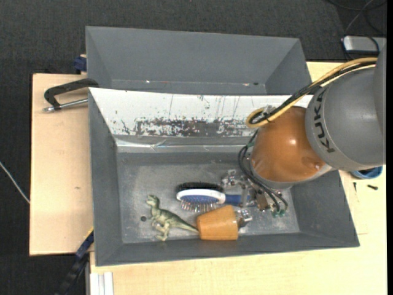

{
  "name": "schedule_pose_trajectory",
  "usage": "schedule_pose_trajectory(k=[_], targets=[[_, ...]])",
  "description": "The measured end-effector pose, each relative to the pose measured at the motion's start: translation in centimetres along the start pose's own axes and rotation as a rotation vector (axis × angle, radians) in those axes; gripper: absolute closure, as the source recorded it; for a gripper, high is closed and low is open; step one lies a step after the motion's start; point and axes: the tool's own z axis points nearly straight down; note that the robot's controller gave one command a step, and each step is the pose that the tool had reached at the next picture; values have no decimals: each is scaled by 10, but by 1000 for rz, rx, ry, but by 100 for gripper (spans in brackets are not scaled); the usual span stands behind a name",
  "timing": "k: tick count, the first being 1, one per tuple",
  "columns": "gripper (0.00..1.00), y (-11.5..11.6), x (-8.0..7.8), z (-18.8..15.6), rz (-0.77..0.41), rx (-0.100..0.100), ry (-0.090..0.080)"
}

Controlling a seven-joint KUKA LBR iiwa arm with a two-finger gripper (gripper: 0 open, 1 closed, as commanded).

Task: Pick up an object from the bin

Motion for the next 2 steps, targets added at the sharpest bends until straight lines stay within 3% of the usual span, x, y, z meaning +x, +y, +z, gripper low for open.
schedule_pose_trajectory(k=[1,2], targets=[[100,1,0,0,1,-2,1],[100,-20,-24,-158,-150,-3,3]])
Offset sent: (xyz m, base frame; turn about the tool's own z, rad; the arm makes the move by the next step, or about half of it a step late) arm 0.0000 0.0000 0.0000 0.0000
